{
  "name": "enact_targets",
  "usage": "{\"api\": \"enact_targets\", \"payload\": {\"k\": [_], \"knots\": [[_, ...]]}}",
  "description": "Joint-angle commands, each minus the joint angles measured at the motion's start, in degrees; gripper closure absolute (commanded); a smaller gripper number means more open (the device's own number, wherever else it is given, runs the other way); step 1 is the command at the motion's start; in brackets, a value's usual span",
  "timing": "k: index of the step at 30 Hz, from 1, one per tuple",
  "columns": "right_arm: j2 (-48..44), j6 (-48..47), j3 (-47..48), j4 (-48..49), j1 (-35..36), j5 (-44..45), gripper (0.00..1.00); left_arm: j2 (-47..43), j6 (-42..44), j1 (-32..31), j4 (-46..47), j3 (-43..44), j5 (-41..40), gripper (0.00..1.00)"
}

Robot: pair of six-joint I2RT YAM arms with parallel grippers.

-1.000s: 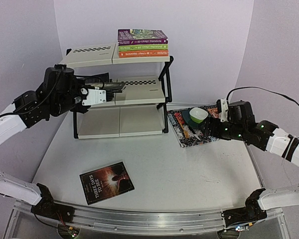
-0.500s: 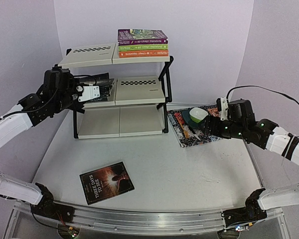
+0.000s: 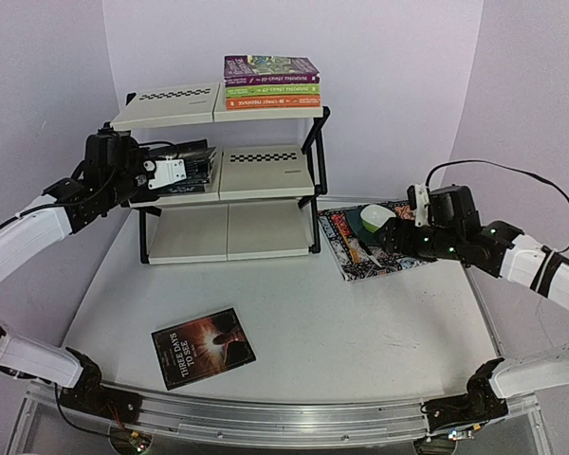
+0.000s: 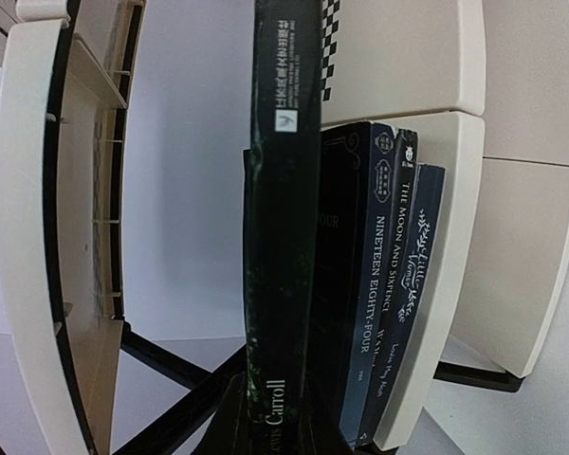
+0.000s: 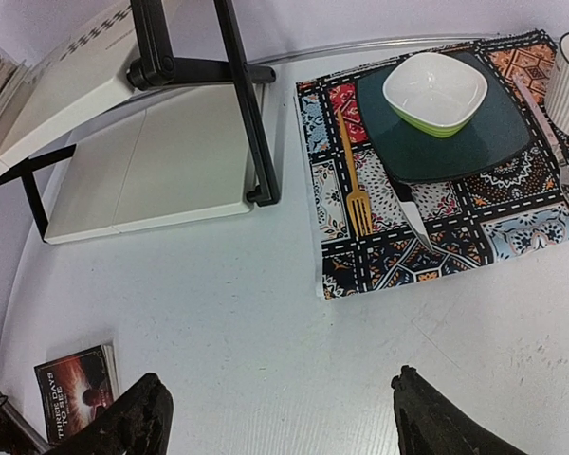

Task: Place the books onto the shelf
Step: Place the book in the book pile on the shelf.

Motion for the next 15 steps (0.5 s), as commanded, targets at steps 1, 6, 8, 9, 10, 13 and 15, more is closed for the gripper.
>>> {"api": "enact_targets", "payload": {"k": [1,6,8,9,10,13,15], "knots": [[0.7,-0.8,2.8,0.3,-0.5,-0.5,0.19,1.4,-1.9,1.7,4.6,2.6,3.6,1.00],[2.0,-0.7,3.4,0.3,-0.7,-0.8,0.19,4.3,-1.7,2.5,4.6,3.3,2.9,1.00],[2.6,-0.7,3.8,0.3,-0.8,-1.0,0.19,5.1,-1.9,3.0,4.5,3.6,3.6,1.00],[2.8,-0.7,4.0,0.3,-0.8,-1.2,0.19,5.5,-1.9,3.3,4.5,3.8,3.8,1.00],[2.9,-0.7,4.2,0.3,-0.9,-1.3,0.19,5.9,-1.9,3.5,4.5,3.9,3.9,1.00],[3.3,-0.7,4.4,0.3,-1.0,-1.4,0.19,7.1,-1.7,4.0,4.2,4.5,3.7,1.00],[3.6,-0.4,4.3,0.3,-1.0,-1.4,0.19,8.1,-1.3,4.3,3.8,5.1,3.6,1.00]]}}
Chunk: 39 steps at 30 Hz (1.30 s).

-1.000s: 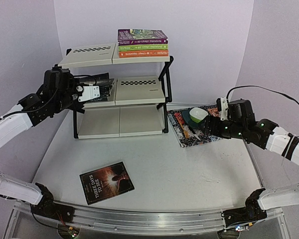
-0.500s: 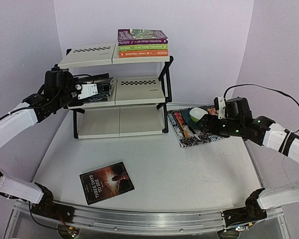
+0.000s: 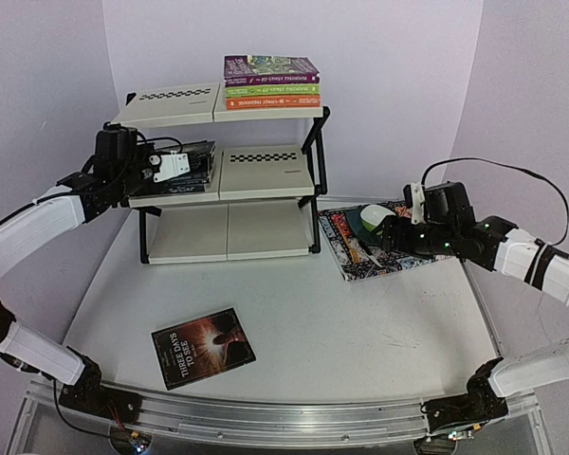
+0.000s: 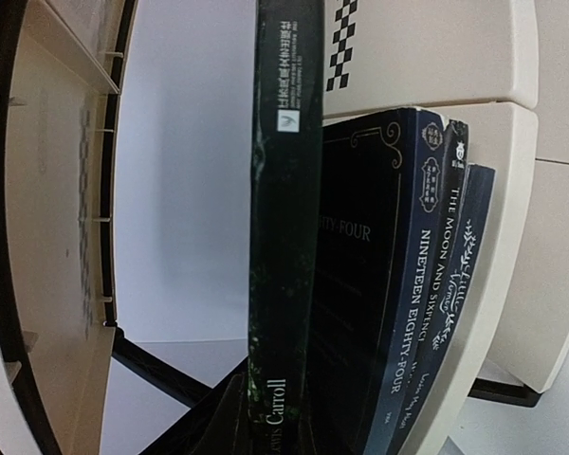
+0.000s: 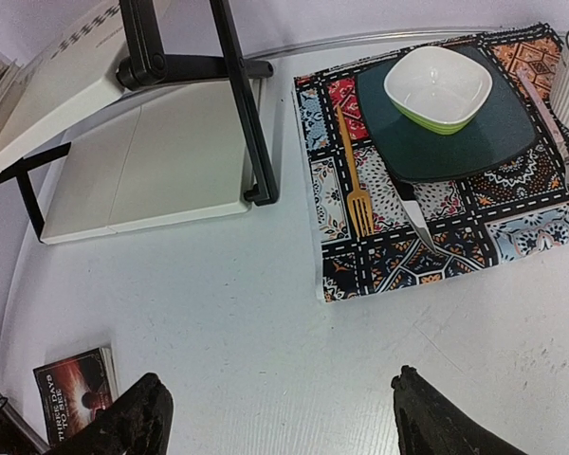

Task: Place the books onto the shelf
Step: Place the book in the book pile on the shelf.

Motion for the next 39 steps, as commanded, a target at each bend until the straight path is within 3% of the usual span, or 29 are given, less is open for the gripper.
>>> {"api": "enact_targets", "payload": {"k": [1,18,23,29,39], "knots": [[0.7,-0.2,2.4,0.4,-0.4,-0.5,0.19,2.7,-1.5,1.2,-0.7,3.0,1.9,1.00],[0.6,0.8,1.7,0.5,-0.6,-0.8,0.19,6.2,-0.2,1.8,-4.0,5.2,3.1,0.93],[0.4,1.0,1.6,0.5,-0.7,-0.9,0.19,3.8,-0.9,1.8,-4.7,2.6,3.7,0.63],[1.0,1.7,1.7,0.6,-0.8,-0.9,0.19,1.9,-5.4,1.7,-16.6,5.4,7.8,0.35],[1.1,2.7,1.6,0.9,-0.9,-2.8,0.19,-1.1,-11.0,1.4,-18.5,6.5,8.4,0.11]]}}
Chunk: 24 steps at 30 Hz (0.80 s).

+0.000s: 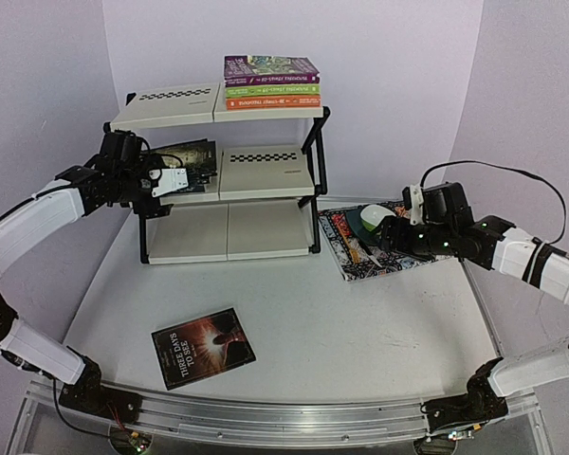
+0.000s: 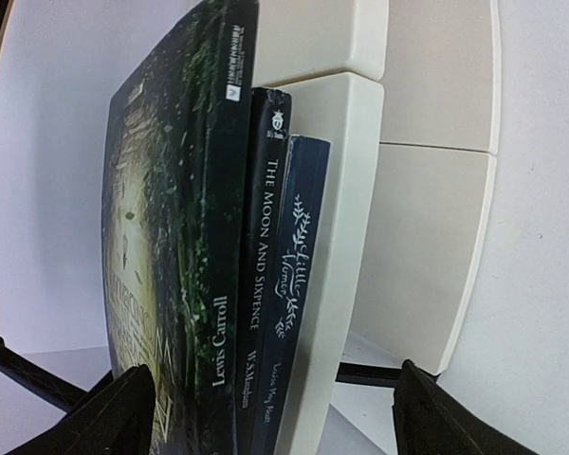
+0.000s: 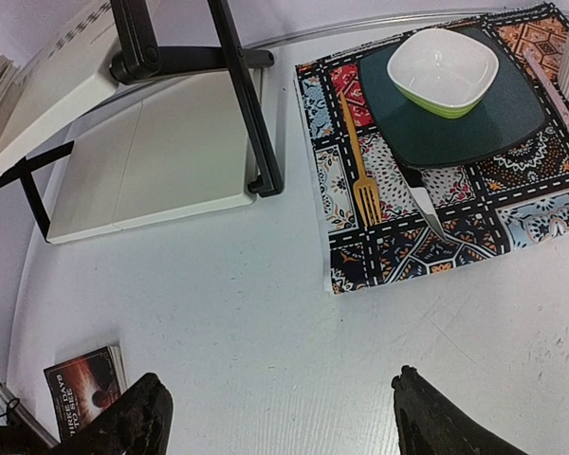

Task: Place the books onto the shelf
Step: Place the book in the book pile on the shelf.

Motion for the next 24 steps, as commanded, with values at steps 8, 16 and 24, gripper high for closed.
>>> {"api": "enact_targets", "payload": {"k": [8,16,24], "knots": [[0.0,0.8,1.5,1.0,-0.2,-1.0,0.19,-8.6,-23.2,-3.5,-1.5,4.8,-0.1,0.00],[-0.1,1.1,1.3,0.9,-0.2,-1.4,0.19,-17.6,-59.8,-4.2,-3.0,2.5,0.6,0.00],[0.2,1.8,1.3,1.1,-0.2,-2.8,0.19,-20.4,-79.9,-4.2,-4.2,-3.3,6.0,0.54]]}}
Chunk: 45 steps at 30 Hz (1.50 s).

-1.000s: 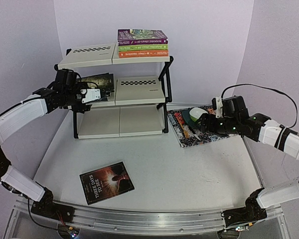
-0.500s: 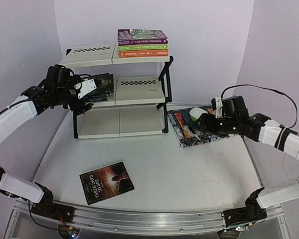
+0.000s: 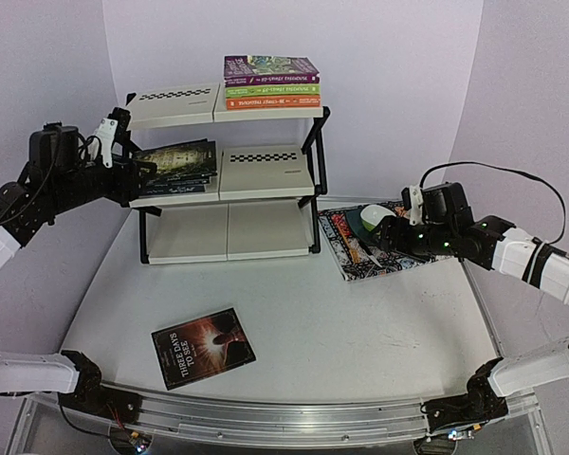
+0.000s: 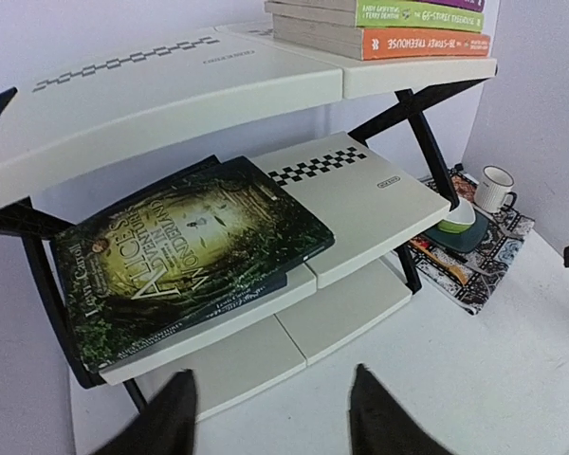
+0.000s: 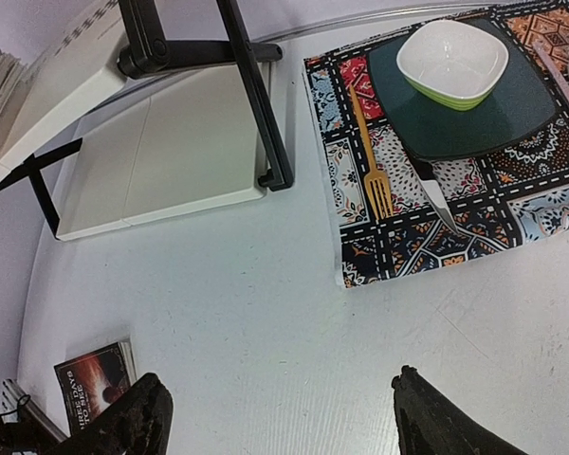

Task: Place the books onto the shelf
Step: Place the book in the book pile on the shelf, then adjust the book in the book pile on the shelf.

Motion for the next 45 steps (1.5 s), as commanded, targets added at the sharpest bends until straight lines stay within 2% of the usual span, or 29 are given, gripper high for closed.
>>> {"api": "enact_targets", "payload": {"k": [1,5,7,10,11,19,26,33,45], "knots": [[0.1,0.7,1.2,1.1,-0.2,-1.1,0.19,1.7,-17.4,0.0,-1.4,-1.5,0.1,0.62],[-0.6,0.7,0.8,1.1,-0.2,-1.5,0.19,3.1,-23.1,0.0,-2.9,-1.7,-2.7,0.71],[-1.1,0.7,0.5,1.0,-0.2,-1.7,0.19,4.3,-25.5,0.0,-3.7,-1.4,-4.6,0.80],[-2.1,0.7,0.1,1.0,-0.2,-1.5,0.19,6.7,-28.5,0.1,-5.1,-0.1,-6.5,0.99],[-2.4,0.8,-0.1,1.0,-0.2,-1.4,0.19,7.9,-29.3,0.1,-5.8,0.5,-6.4,1.00],[-2.8,0.8,0.0,0.9,-0.2,-1.6,0.19,17.3,-33.2,0.9,-11.3,8.1,-4.2,1.00],[-3.1,0.8,-0.1,0.9,-0.1,-1.2,0.19,21.9,-35.8,2.1,-14.2,12.8,-3.5,1.00],[-3.2,0.8,-0.3,0.9,-0.2,-1.0,0.19,26.2,-35.3,4.2,-15.9,17.4,-2.9,1.00],[-3.5,0.5,0.1,0.6,-0.2,-0.6,0.19,29.7,-32.3,7.5,-16.1,20.5,-8.0,1.00]]}}
